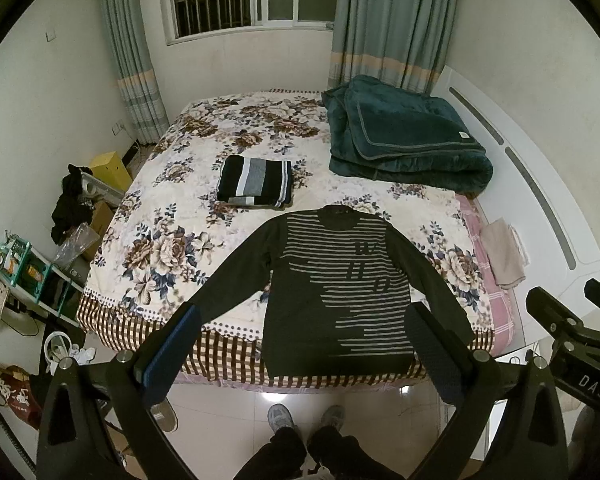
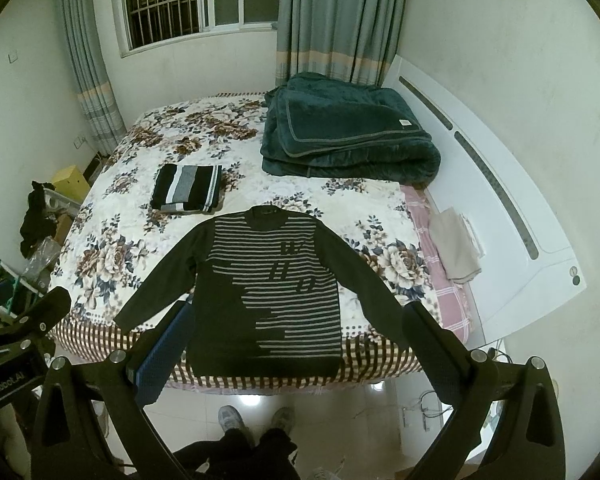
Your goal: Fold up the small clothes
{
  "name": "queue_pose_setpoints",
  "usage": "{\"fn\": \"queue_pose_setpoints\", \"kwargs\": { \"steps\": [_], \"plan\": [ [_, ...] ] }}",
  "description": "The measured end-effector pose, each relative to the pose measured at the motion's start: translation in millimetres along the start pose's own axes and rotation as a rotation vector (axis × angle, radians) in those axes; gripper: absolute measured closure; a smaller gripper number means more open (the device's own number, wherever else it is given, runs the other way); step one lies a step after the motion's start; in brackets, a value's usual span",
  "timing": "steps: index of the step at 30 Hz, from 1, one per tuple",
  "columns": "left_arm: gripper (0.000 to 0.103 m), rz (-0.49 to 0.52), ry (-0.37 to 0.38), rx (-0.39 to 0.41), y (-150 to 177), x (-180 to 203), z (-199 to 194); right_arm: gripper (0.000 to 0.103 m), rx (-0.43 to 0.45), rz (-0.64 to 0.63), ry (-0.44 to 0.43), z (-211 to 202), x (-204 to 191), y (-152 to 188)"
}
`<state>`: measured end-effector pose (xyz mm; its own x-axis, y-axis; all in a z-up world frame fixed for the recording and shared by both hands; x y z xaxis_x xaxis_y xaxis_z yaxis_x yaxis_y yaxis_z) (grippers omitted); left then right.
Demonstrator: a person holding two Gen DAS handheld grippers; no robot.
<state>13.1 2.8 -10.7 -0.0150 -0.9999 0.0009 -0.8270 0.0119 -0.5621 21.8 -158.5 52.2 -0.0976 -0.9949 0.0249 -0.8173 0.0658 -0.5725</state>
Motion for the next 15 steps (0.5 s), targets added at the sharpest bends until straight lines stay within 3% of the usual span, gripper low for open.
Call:
{"fn": "queue_pose_setpoints", "kwargs": {
  "steps": [11, 15],
  "plan": [
    [0.000, 0.003, 0.011, -0.004, -2.1, 1.0, 2.5, 0.000, 0.000, 0.003, 0.000, 1.4, -1.5, 1.4],
    [0.000, 0.022, -0.003, 0.026, -19.0, 2.6, 14.6, 0.000, -0.017, 0.055, -0.017, -6.5, -6.5, -11.6]
  ]
}}
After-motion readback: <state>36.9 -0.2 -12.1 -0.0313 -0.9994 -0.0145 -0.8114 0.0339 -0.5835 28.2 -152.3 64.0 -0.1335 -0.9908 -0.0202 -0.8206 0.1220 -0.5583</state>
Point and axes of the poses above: each gripper's, at about its wrist camera, not at the fingertips, and z roughly the way its jaws point, x to its right, y to its underside, the point moved 2 cm from there along z, roughly the way its jaws point, and after that the axes turned 3 degrees about z, right-handed, at the moved point
